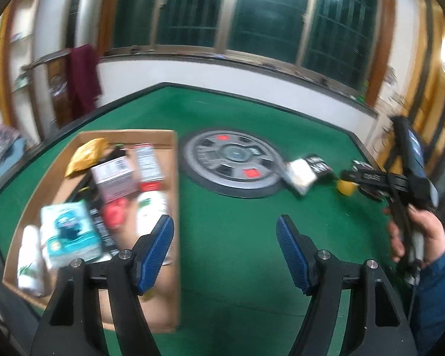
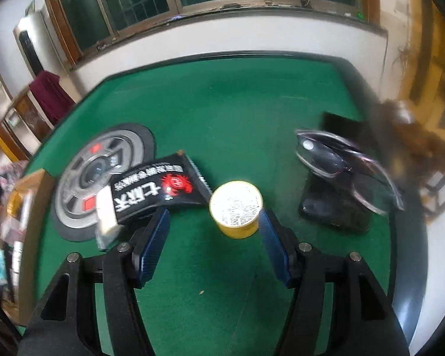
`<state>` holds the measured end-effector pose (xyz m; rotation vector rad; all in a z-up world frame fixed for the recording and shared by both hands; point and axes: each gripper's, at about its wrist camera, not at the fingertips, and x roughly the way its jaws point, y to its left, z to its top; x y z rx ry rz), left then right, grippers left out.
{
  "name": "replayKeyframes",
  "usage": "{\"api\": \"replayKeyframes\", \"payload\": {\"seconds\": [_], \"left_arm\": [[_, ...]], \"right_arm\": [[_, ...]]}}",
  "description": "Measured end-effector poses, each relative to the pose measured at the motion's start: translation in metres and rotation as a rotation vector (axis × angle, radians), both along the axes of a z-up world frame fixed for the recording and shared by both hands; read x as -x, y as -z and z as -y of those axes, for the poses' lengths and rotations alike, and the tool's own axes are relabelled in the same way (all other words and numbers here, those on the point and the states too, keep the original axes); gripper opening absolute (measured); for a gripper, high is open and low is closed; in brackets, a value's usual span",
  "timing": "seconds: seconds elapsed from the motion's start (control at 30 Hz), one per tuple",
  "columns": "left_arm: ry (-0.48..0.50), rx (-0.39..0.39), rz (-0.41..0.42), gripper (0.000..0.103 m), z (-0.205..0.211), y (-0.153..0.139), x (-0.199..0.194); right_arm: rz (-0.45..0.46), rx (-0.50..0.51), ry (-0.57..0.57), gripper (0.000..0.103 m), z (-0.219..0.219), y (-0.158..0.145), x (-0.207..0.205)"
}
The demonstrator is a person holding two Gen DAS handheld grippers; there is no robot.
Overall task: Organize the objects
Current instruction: 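Move the left tool to the black snack bag and grasp it while the right tool grasps the yellow cup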
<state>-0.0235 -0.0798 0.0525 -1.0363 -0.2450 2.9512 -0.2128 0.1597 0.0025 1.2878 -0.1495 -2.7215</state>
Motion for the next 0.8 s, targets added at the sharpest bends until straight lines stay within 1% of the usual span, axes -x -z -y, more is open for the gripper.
{"api": "replayKeyframes", "payload": {"seconds": [0.1, 0.17, 0.2, 0.23, 0.27, 0.33, 0.4, 0.5, 0.53, 0.6, 0.67, 0.8], "left_arm": [[0.069, 0.008, 0.016, 0.066, -0.018, -0.003, 0.008], [0.11, 0.017, 0.025, 0.066, -0.03, -0.006, 0.016], [0.126, 0.021, 0.028, 0.066, -0.034, -0.007, 0.02], [0.14, 0.026, 0.03, 0.066, -0.039, -0.009, 0.024], [0.158, 0.028, 0.032, 0.066, -0.044, -0.011, 0.03], [0.201, 0.037, 0.039, 0.066, -0.054, -0.015, 0.045], [0.262, 0.053, 0.037, 0.066, -0.066, -0.019, 0.062], [0.355, 0.12, 0.032, 0.066, -0.087, -0.023, 0.089], [0.4, 0.15, 0.055, 0.066, -0.095, -0.021, 0.099], [0.432, 0.233, 0.085, 0.066, -0.11, -0.014, 0.12], [0.49, 0.268, 0.122, 0.066, -0.121, -0.007, 0.139], [0.502, 0.334, 0.152, 0.066, -0.138, 0.0, 0.163]], "right_arm": [[-0.012, -0.058, 0.022, 0.06, -0.001, 0.007, 0.005], [0.0, -0.048, 0.013, 0.06, -0.003, 0.013, 0.01], [0.001, -0.038, 0.016, 0.054, -0.005, 0.015, 0.012], [0.003, -0.043, 0.019, 0.05, -0.005, 0.018, 0.015], [0.01, -0.059, 0.014, 0.038, -0.005, 0.02, 0.016], [0.009, -0.062, 0.015, 0.037, -0.005, 0.021, 0.017], [0.012, -0.03, 0.022, 0.037, -0.009, 0.017, 0.013], [-0.019, 0.008, 0.064, 0.037, -0.019, 0.007, 0.007], [-0.032, 0.01, 0.08, 0.037, -0.023, 0.004, 0.005], [-0.036, 0.031, 0.096, 0.037, -0.028, 0.003, 0.004], [-0.028, 0.065, 0.113, 0.037, -0.035, 0.005, 0.007], [-0.026, 0.082, 0.129, 0.037, -0.038, 0.006, 0.007]]}}
